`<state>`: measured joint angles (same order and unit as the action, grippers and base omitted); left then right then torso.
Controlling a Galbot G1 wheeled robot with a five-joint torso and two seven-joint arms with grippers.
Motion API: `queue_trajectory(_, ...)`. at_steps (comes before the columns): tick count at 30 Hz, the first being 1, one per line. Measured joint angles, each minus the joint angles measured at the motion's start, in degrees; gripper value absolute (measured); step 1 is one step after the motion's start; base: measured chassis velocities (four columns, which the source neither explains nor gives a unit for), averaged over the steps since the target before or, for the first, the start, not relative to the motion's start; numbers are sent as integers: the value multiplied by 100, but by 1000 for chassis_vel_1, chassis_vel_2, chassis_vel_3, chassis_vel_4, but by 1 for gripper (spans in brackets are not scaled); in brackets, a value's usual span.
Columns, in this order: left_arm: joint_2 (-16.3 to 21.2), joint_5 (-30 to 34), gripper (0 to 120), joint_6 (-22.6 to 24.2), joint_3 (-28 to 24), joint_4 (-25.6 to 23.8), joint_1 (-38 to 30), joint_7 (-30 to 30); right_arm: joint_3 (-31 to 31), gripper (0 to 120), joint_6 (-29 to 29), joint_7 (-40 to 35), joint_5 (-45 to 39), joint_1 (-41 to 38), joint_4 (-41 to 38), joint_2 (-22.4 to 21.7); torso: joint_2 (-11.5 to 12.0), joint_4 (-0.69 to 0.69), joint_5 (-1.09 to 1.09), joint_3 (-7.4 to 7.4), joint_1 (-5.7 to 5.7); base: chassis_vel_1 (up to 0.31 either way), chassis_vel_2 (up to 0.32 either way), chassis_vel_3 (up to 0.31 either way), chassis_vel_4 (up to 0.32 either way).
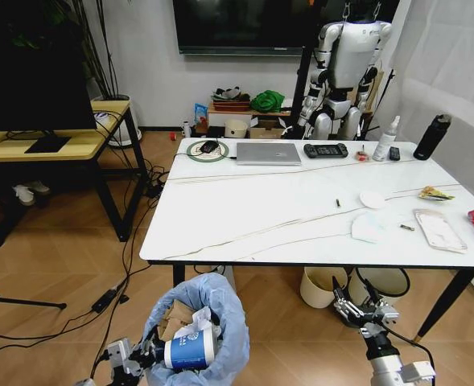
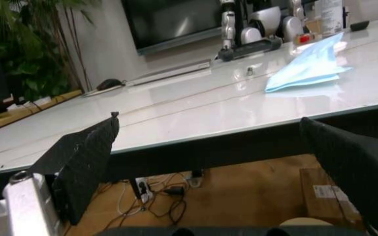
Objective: Pick up the trash bin and place the trash from the table into it.
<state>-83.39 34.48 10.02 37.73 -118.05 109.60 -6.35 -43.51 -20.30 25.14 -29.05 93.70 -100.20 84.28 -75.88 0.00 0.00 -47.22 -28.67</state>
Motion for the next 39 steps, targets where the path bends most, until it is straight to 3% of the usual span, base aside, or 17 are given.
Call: queue_trajectory(39, -62, -132, 0, -9, -88, -70, 65, 12, -101, 100, -10, 4, -140, 27, -57, -117, -1, 0, 0, 0, 0, -71, -69, 70, 71)
